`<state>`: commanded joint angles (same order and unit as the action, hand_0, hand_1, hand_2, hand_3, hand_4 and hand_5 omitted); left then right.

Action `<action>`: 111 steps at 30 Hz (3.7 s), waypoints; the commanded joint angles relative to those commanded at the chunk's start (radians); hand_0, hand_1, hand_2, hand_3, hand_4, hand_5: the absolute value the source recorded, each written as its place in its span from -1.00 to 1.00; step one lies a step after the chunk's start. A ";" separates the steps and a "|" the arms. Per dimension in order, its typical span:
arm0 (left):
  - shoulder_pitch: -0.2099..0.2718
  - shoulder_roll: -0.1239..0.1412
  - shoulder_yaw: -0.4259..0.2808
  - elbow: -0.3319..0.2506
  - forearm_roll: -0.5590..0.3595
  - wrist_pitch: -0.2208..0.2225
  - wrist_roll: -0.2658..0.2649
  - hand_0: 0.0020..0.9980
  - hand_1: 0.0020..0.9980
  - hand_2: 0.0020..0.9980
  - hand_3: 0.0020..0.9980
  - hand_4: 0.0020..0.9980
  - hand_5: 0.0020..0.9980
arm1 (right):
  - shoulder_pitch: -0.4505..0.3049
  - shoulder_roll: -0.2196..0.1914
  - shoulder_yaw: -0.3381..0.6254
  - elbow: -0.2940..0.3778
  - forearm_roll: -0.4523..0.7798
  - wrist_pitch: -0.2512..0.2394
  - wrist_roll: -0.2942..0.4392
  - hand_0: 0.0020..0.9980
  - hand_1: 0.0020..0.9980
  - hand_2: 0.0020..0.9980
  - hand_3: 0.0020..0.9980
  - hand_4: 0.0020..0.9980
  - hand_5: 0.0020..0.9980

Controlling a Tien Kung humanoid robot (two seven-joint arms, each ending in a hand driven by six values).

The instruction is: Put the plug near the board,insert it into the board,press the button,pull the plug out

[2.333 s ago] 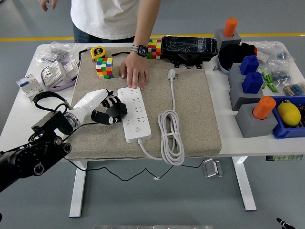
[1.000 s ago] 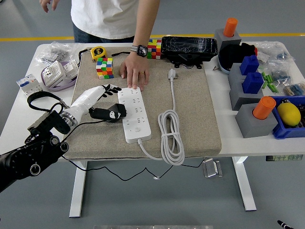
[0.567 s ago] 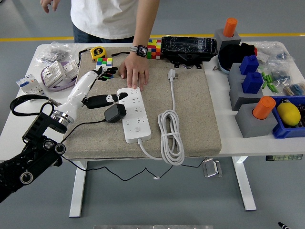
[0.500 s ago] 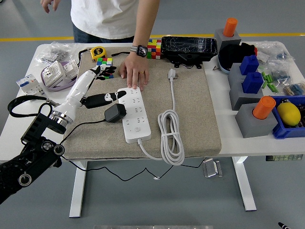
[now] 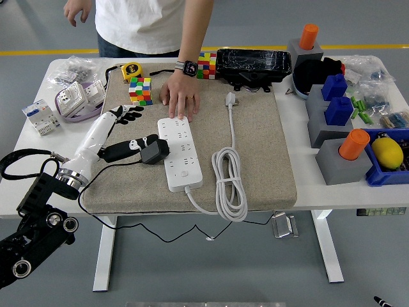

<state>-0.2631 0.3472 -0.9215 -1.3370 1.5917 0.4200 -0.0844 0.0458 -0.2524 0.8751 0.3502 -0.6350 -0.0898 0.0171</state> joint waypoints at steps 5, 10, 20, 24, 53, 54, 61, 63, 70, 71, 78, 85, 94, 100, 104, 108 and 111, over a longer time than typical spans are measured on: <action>0.011 -0.006 0.026 0.004 0.010 0.000 0.027 0.34 0.42 0.44 0.50 1.00 0.35 | 0.000 0.001 -0.001 -0.001 0.000 0.000 0.000 0.20 0.27 0.26 0.10 0.89 -0.04; 0.014 -0.018 0.038 0.018 0.025 0.000 0.059 0.35 0.42 0.44 0.49 0.99 0.36 | 0.000 0.001 0.004 -0.001 0.000 -0.001 0.001 0.20 0.27 0.26 0.10 0.89 -0.04; 0.017 -0.019 0.047 0.021 0.056 -0.016 0.121 0.35 0.42 0.45 0.49 0.97 0.37 | 0.001 0.003 0.005 -0.001 0.000 -0.001 0.001 0.20 0.27 0.26 0.10 0.89 -0.04; 0.012 -0.020 0.066 0.015 0.063 -0.029 0.135 0.35 0.42 0.44 0.47 0.97 0.38 | 0.001 0.001 0.005 -0.001 0.000 -0.001 0.001 0.20 0.27 0.26 0.10 0.89 -0.05; -0.097 -0.074 0.170 0.063 0.064 -0.053 0.155 0.34 0.42 0.42 0.42 0.92 0.40 | 0.004 0.003 0.005 0.000 0.006 -0.002 0.005 0.20 0.27 0.26 0.10 0.88 -0.05; -0.101 -0.075 0.173 0.065 0.064 -0.053 0.154 0.34 0.42 0.42 0.42 0.92 0.40 | 0.004 0.003 0.005 0.000 0.006 -0.001 0.005 0.20 0.27 0.26 0.10 0.88 -0.05; -0.119 -0.081 0.185 0.071 0.063 -0.054 0.154 0.34 0.42 0.41 0.42 0.91 0.40 | 0.007 0.004 0.005 0.005 0.004 -0.002 0.006 0.20 0.27 0.26 0.10 0.88 -0.05; -0.125 -0.083 0.188 0.072 0.064 -0.055 0.153 0.34 0.42 0.41 0.42 0.91 0.40 | 0.008 0.005 0.005 0.005 0.004 -0.001 0.006 0.20 0.27 0.26 0.10 0.88 -0.05; -0.150 -0.089 0.209 0.076 0.068 -0.058 0.153 0.34 0.42 0.42 0.42 0.90 0.40 | 0.006 0.005 0.006 0.007 0.004 -0.002 0.006 0.19 0.27 0.25 0.10 0.88 -0.05; -0.152 -0.090 0.212 0.077 0.068 -0.059 0.152 0.34 0.42 0.42 0.42 0.90 0.40 | 0.005 0.004 0.003 0.007 0.004 -0.002 0.006 0.19 0.27 0.25 0.10 0.88 -0.05; -0.169 -0.094 0.235 0.085 0.068 -0.061 0.150 0.34 0.42 0.42 0.42 0.90 0.40 | 0.002 0.003 -0.016 0.006 0.006 -0.002 0.007 0.19 0.27 0.25 0.10 0.88 -0.05; -0.189 -0.098 0.271 0.102 0.060 -0.060 0.145 0.34 0.42 0.42 0.42 0.90 0.40 | -0.005 -0.002 -0.023 0.005 0.007 -0.002 0.008 0.19 0.27 0.25 0.10 0.88 -0.05; -0.196 -0.109 0.271 0.123 0.050 -0.065 0.142 0.34 0.42 0.41 0.41 0.90 0.40 | -0.014 -0.003 -0.009 0.007 0.004 -0.003 0.007 0.19 0.27 0.25 0.10 0.88 -0.05; -0.178 -0.094 0.221 0.050 0.033 -0.065 0.134 0.30 0.40 0.40 0.41 0.90 0.40 | -0.020 0.002 -0.003 0.006 0.001 -0.002 0.007 0.19 0.27 0.25 0.10 0.88 -0.05; -0.163 -0.071 0.193 -0.029 -0.009 -0.076 0.135 0.30 0.40 0.40 0.41 0.90 0.40 | -0.019 -0.001 0.000 0.007 0.000 -0.003 0.006 0.19 0.27 0.25 0.10 0.88 -0.05; -0.139 -0.049 0.163 -0.116 -0.045 -0.098 0.152 0.01 0.19 0.25 0.41 0.91 0.41 | -0.020 -0.005 0.003 0.008 -0.003 -0.003 0.006 0.19 0.27 0.25 0.10 0.88 -0.05; -0.123 -0.036 0.147 -0.170 -0.059 -0.114 0.169 0.01 0.19 0.25 0.41 0.91 0.41 | -0.021 -0.005 0.004 0.009 -0.004 -0.003 0.006 0.19 0.27 0.25 0.10 0.88 -0.05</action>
<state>-0.3860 0.3115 -0.7748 -1.5068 1.5327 0.3058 0.0843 0.0250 -0.2579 0.8795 0.3591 -0.6387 -0.0925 0.0233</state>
